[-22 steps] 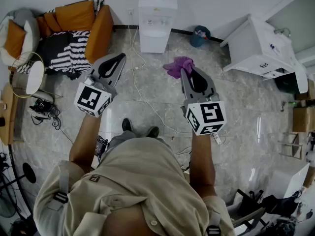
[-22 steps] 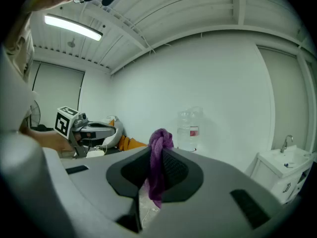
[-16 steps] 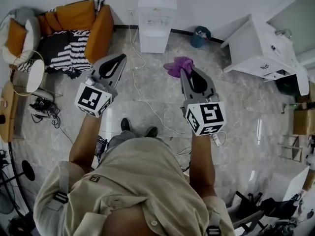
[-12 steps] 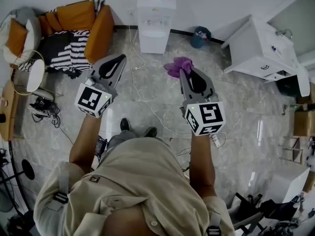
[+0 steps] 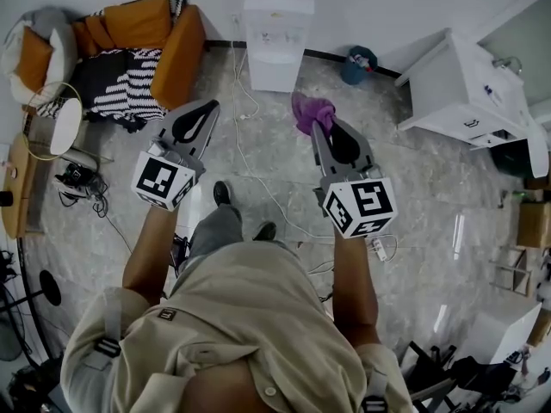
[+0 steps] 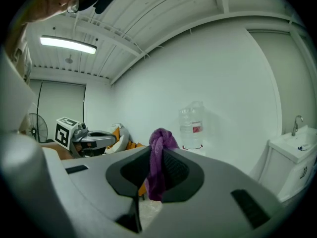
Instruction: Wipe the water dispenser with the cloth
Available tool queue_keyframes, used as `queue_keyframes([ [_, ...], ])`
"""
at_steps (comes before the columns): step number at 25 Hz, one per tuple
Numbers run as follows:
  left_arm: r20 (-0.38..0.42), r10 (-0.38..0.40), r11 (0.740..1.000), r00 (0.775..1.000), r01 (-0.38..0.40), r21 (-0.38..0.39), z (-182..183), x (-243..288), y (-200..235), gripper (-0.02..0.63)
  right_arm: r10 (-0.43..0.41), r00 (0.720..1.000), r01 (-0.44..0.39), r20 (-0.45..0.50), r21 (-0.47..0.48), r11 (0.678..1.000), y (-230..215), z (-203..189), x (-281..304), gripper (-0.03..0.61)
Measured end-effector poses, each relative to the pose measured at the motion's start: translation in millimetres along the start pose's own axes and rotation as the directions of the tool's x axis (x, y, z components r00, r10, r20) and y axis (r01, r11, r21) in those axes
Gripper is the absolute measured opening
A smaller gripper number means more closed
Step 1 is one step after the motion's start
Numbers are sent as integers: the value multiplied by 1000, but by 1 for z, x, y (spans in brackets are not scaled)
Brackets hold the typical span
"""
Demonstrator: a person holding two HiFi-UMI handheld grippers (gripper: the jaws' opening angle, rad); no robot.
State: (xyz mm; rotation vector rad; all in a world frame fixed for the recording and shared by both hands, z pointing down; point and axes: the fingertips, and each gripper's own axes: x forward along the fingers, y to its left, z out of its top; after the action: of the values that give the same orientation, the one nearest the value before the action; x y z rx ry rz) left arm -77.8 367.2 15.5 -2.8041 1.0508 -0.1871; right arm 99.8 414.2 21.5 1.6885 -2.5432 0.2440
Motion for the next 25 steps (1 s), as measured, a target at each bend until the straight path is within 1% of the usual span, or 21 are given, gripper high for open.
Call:
queue_keyframes([
  [2, 3, -6, 1000, 1000, 6, -6, -6, 7, 8, 17, -10, 1000, 10, -7, 1, 1000, -4, -3, 10, 64],
  [7, 17, -50, 999, 999, 50, -12, -16, 31, 32, 17, -52, 998, 52, -27, -7, 999, -11, -6, 40, 64],
  [16, 45, -135, 991, 990, 136, -8, -22, 90, 108, 17, -136, 990, 136, -47, 1, 991, -26, 2, 116, 64],
  [25, 53, -208, 978, 977, 209, -26, -40, 137, 181, 17, -210, 975, 211, -75, 10, 977, -36, 6, 192, 64],
])
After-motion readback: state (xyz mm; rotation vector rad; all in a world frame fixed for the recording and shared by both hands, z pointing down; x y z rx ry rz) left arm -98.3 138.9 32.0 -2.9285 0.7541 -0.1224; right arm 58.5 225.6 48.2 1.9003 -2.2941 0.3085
